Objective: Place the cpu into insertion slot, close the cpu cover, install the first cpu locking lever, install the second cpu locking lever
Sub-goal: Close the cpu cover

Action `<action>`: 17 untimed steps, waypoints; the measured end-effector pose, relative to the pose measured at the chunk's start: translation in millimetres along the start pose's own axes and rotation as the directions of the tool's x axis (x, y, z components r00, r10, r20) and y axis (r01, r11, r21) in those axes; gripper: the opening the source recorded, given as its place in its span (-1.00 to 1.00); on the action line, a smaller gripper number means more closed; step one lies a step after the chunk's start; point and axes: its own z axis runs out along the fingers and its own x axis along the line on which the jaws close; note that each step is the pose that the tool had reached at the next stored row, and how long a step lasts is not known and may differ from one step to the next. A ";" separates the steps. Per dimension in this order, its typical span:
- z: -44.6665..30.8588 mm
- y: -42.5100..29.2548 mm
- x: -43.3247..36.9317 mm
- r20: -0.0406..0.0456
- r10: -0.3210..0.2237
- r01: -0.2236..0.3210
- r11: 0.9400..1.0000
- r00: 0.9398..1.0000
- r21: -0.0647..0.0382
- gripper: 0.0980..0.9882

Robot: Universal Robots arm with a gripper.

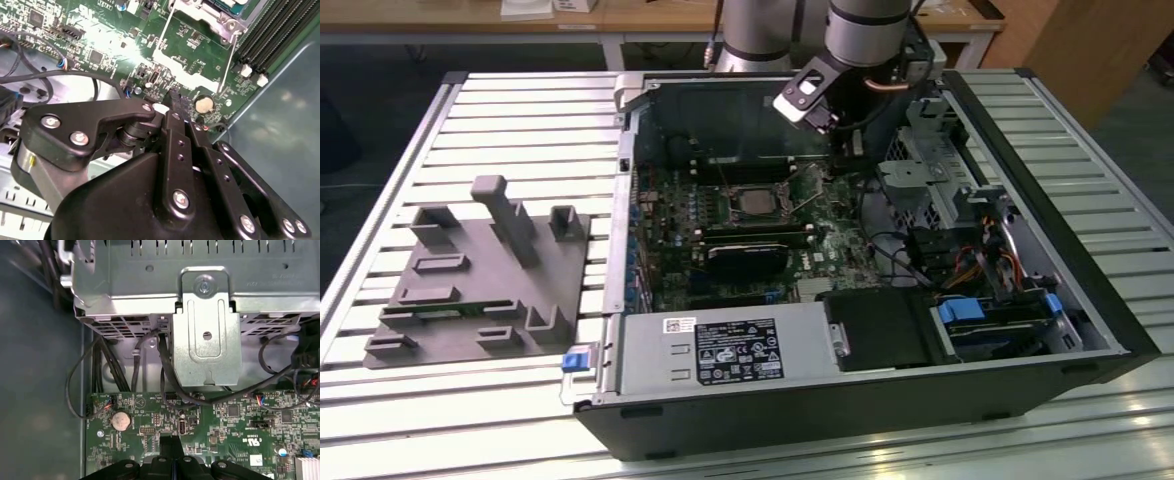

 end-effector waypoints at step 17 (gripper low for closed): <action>8.7 -5.4 -0.5 0.001 0.000 0.000 1.000 1.000 0.011 -0.98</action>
